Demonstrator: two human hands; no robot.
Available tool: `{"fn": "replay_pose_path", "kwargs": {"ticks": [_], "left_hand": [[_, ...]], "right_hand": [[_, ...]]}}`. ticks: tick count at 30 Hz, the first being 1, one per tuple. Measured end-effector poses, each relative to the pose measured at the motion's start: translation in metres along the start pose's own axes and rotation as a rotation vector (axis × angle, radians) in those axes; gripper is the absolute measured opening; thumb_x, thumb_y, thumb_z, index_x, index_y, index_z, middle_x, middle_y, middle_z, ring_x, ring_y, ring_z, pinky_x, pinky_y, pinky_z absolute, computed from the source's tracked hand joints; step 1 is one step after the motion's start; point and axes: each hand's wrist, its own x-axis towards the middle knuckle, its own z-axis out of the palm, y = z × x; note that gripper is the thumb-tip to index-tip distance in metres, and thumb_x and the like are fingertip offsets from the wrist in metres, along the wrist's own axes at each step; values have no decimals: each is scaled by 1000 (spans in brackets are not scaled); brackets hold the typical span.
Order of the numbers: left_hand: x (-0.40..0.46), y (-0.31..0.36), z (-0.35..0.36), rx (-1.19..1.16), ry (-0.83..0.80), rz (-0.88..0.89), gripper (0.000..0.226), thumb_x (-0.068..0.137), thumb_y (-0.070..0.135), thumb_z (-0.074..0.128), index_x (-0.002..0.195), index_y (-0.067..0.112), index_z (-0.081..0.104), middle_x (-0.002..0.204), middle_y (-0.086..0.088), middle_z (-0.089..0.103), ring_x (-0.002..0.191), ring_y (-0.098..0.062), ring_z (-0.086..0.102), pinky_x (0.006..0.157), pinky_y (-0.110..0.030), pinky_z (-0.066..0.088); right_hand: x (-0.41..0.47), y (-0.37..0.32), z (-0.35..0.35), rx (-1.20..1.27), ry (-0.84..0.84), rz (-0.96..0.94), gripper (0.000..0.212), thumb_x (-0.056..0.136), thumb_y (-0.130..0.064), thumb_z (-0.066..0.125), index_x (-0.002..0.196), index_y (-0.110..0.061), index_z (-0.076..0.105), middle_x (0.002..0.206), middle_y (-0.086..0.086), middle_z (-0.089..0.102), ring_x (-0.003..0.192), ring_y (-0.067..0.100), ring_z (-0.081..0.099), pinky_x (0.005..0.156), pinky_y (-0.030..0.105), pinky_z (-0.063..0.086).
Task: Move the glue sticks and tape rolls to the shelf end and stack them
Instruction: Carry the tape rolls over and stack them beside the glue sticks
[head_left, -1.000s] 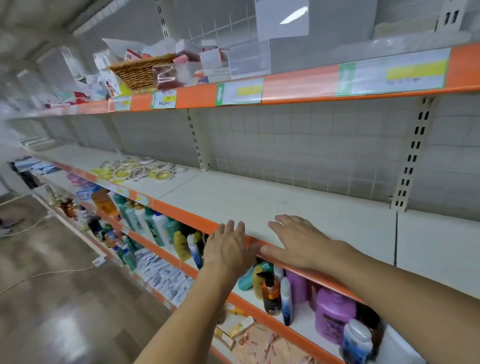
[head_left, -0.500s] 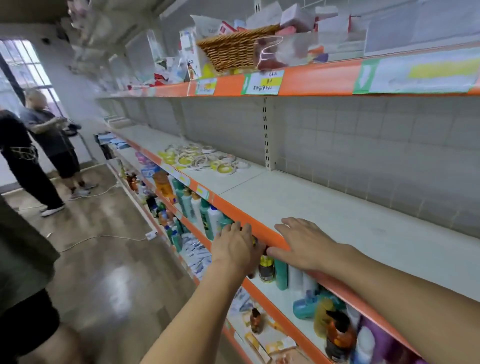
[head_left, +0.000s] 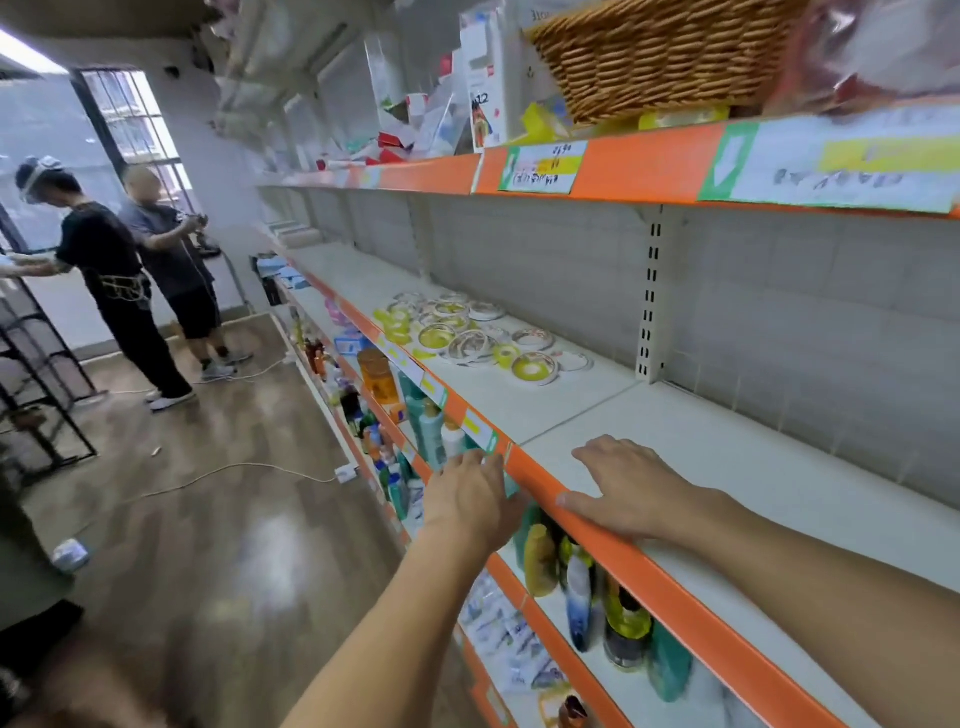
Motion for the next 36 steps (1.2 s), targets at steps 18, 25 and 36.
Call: {"fn": "replay_pose_path", "kwargs": {"ticks": [18,25,36], "left_hand": [[208,-117,24,-47,16,262,41,96,41,47,126,13,48,129,-6,48,127,-29,42,102,-40,38],[281,-144,6,21,-32,499,67,99,50,40,155,19,20,163,-7,16,149,-26,14,121,-40,16],[350,-115,24,-32,-20,619,69,100,30,43,157,16,6,164,-6,3,151,-25,4,123,-38,10]], "right_hand": [[208,-37,16,13,151,229,70,93,-64,44,145,-18,37,145,7,43,132,27,42,108,37,35],[250,-46,20,32,199,396,73,96,-62,41,152,-18,26,158,10,26,144,28,27,115,36,24],[295,-25,22,5,262,482,106,76,-86,17,158,-20,12,166,10,7,152,25,9,123,40,13]]}}
